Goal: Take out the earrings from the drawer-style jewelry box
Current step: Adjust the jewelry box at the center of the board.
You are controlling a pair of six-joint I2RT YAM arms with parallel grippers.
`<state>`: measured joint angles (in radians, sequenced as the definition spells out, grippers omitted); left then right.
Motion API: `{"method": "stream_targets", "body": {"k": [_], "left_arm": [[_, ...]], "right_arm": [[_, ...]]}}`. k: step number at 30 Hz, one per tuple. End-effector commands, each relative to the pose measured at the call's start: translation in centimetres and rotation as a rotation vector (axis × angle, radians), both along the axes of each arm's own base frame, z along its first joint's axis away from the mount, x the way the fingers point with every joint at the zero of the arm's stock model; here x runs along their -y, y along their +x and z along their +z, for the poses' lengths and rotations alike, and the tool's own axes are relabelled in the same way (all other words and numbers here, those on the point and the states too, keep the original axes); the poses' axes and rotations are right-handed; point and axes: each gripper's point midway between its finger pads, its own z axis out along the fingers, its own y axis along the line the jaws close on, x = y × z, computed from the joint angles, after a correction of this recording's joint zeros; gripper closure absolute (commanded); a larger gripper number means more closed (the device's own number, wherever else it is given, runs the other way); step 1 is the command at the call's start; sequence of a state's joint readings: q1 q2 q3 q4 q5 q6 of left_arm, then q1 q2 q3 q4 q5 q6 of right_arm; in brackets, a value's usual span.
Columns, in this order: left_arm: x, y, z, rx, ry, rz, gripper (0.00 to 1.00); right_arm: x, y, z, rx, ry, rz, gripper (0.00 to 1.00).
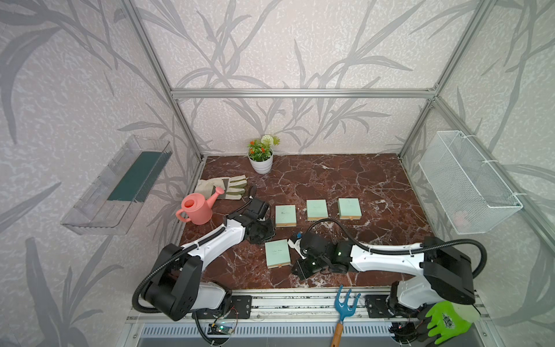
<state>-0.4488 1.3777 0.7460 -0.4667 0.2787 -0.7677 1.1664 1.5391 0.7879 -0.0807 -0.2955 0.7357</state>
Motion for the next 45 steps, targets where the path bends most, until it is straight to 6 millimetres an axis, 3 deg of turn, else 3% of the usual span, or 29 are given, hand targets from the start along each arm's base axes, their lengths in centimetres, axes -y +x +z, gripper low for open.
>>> {"method": "stream_targets", "body": {"k": [1, 11, 19, 28, 33, 35, 38, 40, 42, 45], "left_arm": [[-0.4, 0.5, -0.1, 0.025, 0.022, -0.005, 0.83], [-0.8, -1.2, -3.0, -0.075, 0.039, -0.025, 0.85], [-2.0, -3.4, -3.1, -0.078, 0.047, -0.015, 0.85], [-2.0, -6.5, -3.2, -0.103, 0.009, -0.02, 0.84], [-2.4, -7.0, -3.3, -0.107, 0.026, -0.005, 0.84], [-2.8, -6.6, -2.5, -0.08, 0.046, 0.014, 0.84], [-3.5, -5.6, 0.4, 0.009, 0.069, 0.031, 0.84], [-3.5, -5.0, 2.8, 0.082, 0.058, 0.012, 0.84], [-2.0, -4.8, 5.2, 0.157, -0.025, -0.066, 0.84], [2.1, -5.2, 7.5, 0.213, -0.251, -0.216, 0.84]], "right_arm": [[-1.1, -0.2, -0.7, -0.011, 0.02, -0.002, 0.98], [-1.7, 1.5, -2.3, 0.021, -0.046, -0.045, 1.0], [-1.1, 3.9, -2.7, 0.036, -0.04, -0.107, 1.0], [0.1, 5.9, -3.7, 0.053, -0.072, -0.169, 1.0], [0.2, 6.3, -3.4, 0.059, -0.069, -0.181, 1.0], [0.5, 6.2, -3.0, 0.062, -0.067, -0.185, 1.0], [1.4, 5.9, -2.0, 0.064, -0.045, -0.201, 1.0], [2.2, 5.6, -1.4, 0.064, -0.016, -0.211, 0.89], [2.8, 5.4, -0.7, 0.07, 0.029, -0.225, 0.76], [3.4, 5.6, -0.4, 0.072, 0.088, -0.249, 0.63]]}}
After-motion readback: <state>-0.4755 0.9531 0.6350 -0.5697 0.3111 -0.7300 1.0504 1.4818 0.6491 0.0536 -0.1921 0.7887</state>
